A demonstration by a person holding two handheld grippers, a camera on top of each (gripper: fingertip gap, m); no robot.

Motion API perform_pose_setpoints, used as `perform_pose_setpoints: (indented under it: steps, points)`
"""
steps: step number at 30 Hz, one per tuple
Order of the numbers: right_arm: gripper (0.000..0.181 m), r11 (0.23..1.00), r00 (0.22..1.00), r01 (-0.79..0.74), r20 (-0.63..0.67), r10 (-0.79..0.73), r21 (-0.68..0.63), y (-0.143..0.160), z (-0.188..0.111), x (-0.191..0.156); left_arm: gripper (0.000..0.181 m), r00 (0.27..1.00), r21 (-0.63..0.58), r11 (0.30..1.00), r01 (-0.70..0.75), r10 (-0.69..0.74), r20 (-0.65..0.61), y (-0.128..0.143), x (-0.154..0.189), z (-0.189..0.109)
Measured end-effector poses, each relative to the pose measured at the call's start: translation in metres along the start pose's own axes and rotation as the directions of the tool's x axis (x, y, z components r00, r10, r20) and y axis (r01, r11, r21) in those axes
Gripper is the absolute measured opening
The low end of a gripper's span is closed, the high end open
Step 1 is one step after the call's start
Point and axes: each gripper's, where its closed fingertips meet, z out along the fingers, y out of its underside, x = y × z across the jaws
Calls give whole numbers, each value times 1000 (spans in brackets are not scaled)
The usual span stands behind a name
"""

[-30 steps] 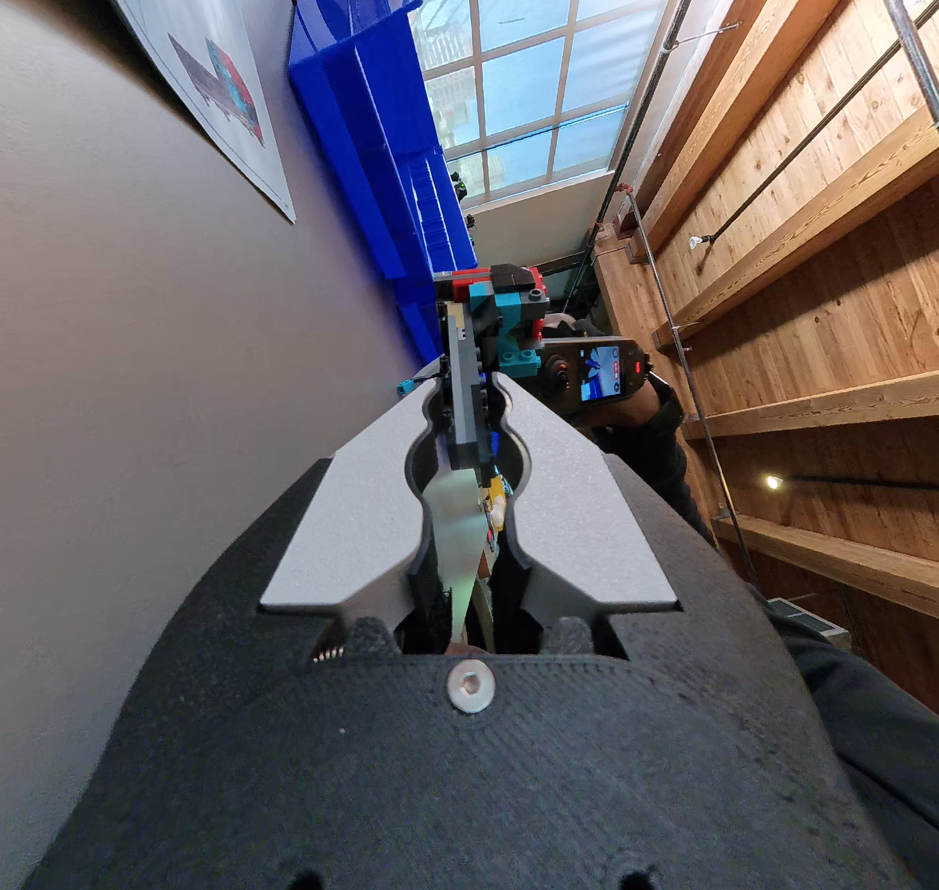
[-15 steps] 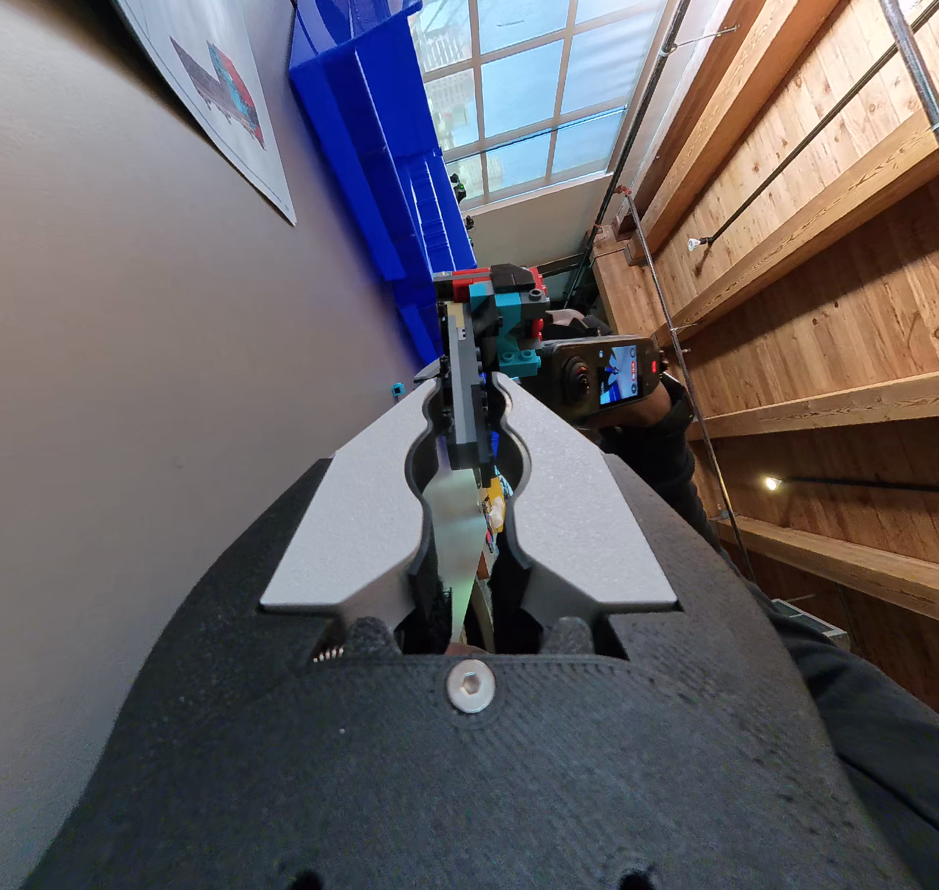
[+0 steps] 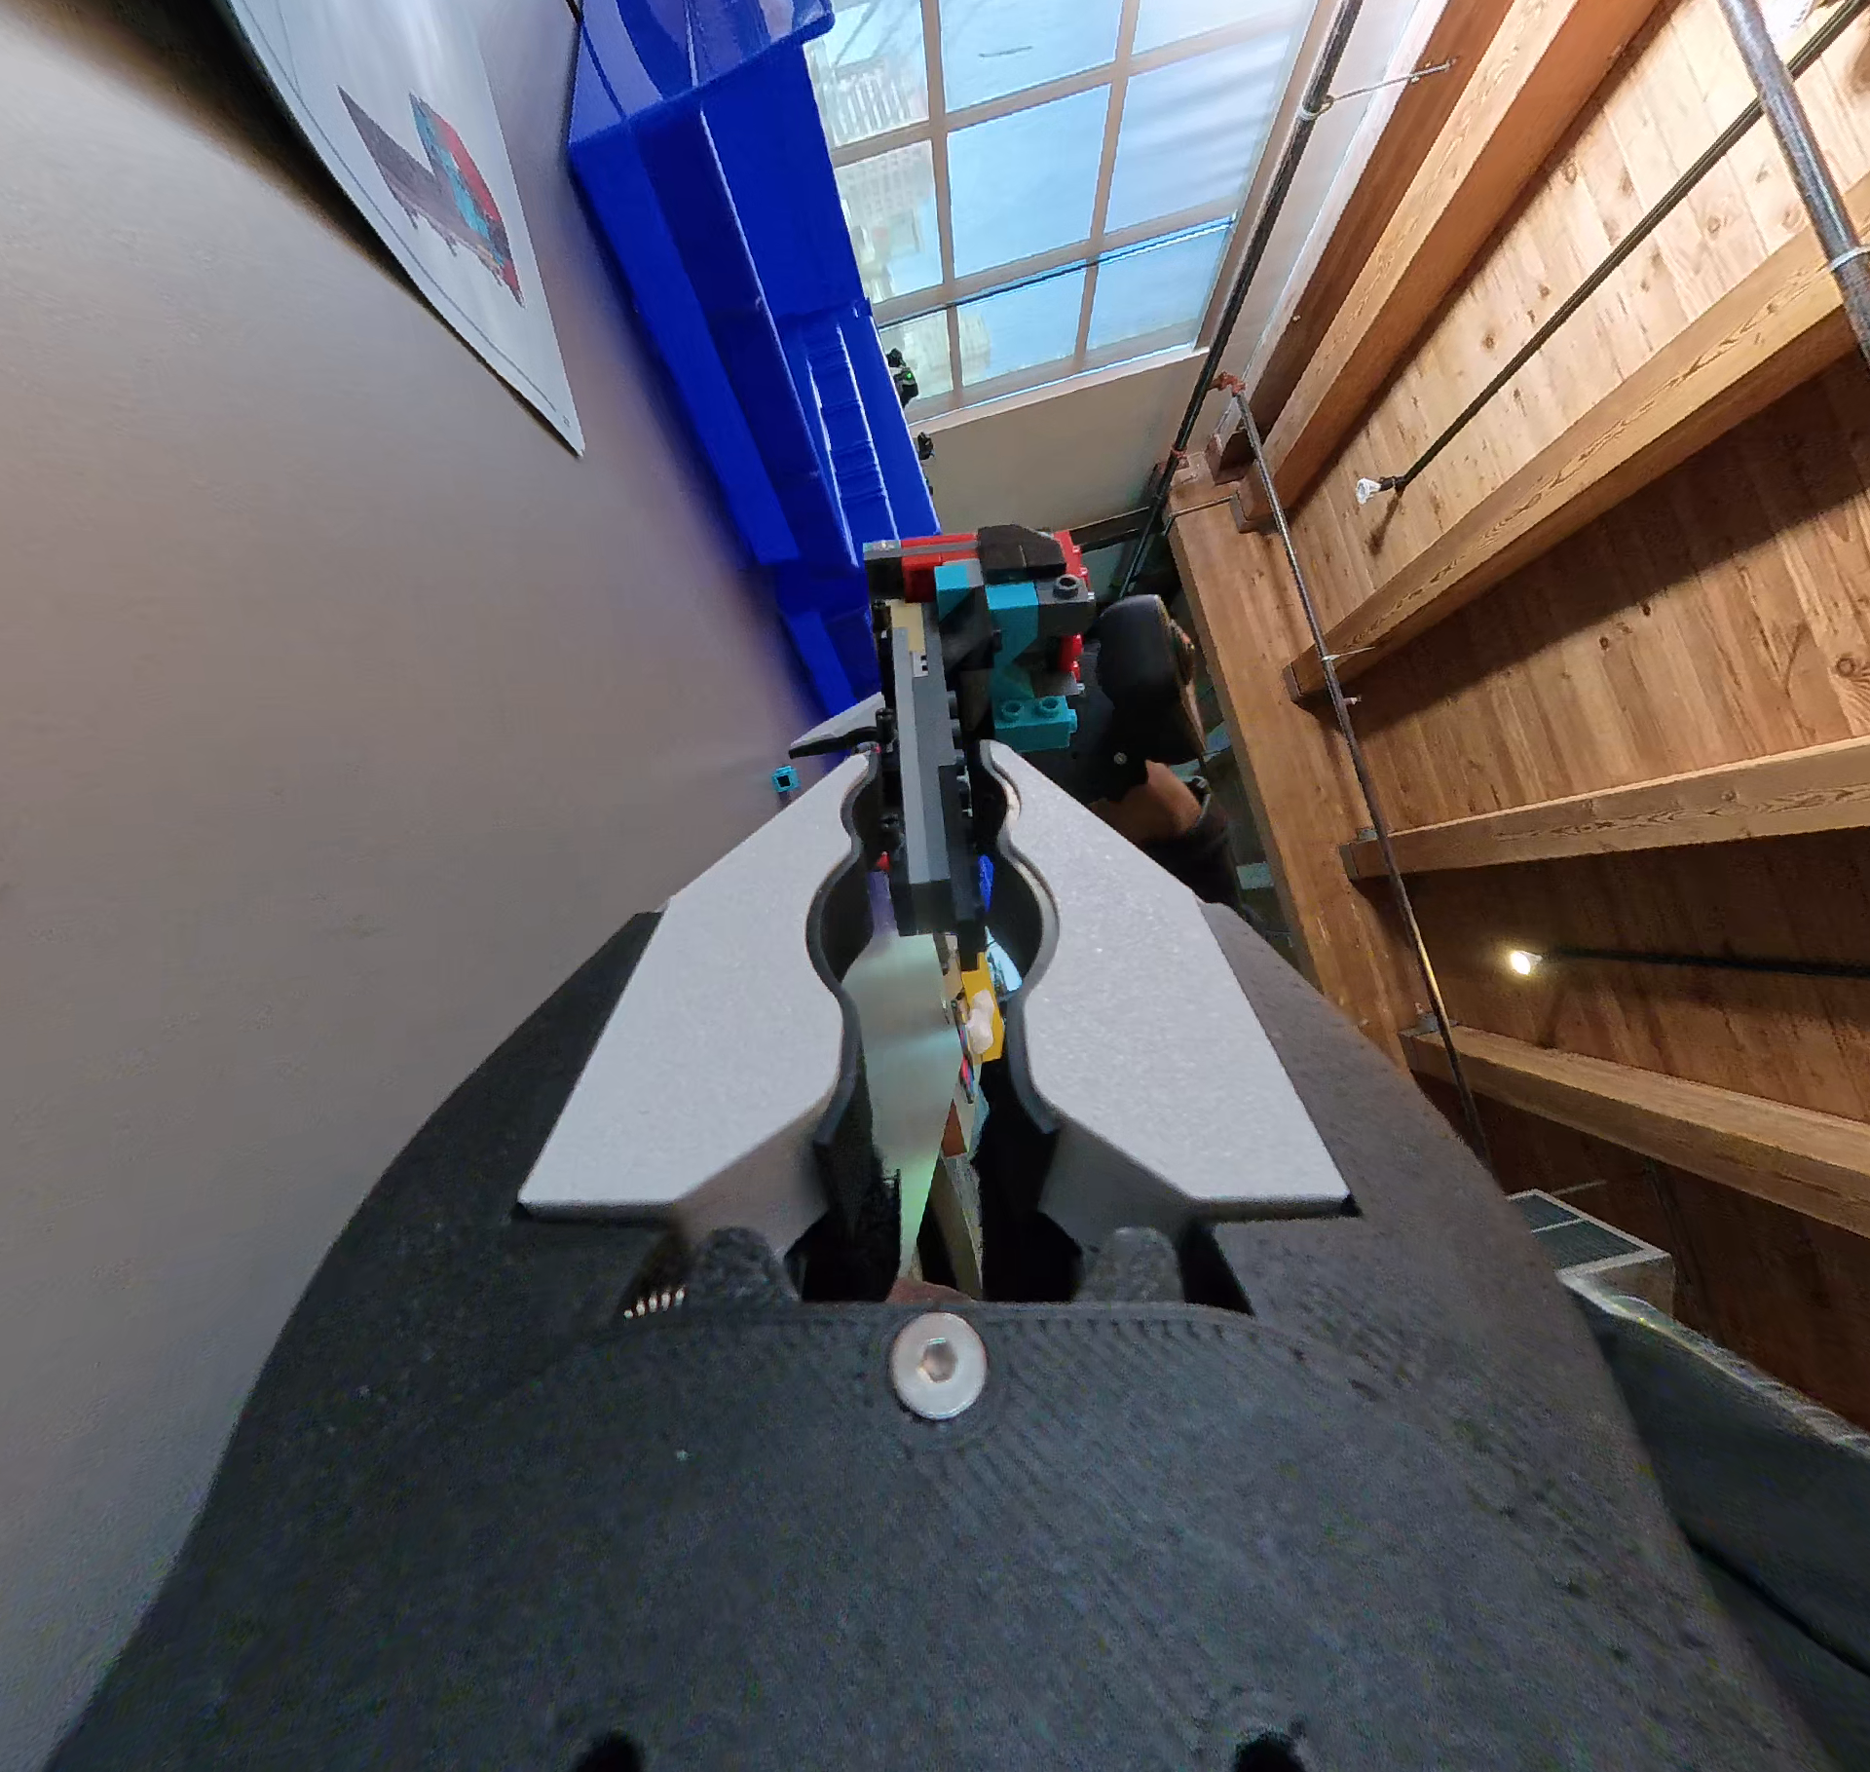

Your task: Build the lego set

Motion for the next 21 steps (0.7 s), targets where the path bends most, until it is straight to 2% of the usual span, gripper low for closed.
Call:
perform_pose_setpoints:
  steps: [5,7,9,13,16,19,21]
  points:
    - [23,984,999,-50,11,49,169,-14,1,-2,16,1000,-1,1000,-8,8,9,1,-1,2]
    - [12,982,999,-38,6,37,185,-16,1,-4,16,1000,-2,1000,-14,14,13,2,-1,2]
    - [10,987,999,4,-43,3,162,-16,1,-1,16,1000,-2,1000,-18,18,17,2,-1,2]
    - [10,992,989,106,-107,-99,63,-18,-9,-1,16,1000,-3,1000,-20,20,19,2,-1,3]
    - [10,979,970,193,-135,-201,-70,-17,-23,2,16,1000,-6,1000,-22,22,18,3,-1,3]
    - [10,931,949,240,-139,-285,-274,-5,-34,13,16,1000,-8,1000,-21,21,17,3,-1,3]
    - [10,859,939,247,-108,-327,-448,12,-39,22,15,1000,-8,1000,-21,21,16,3,-1,3]
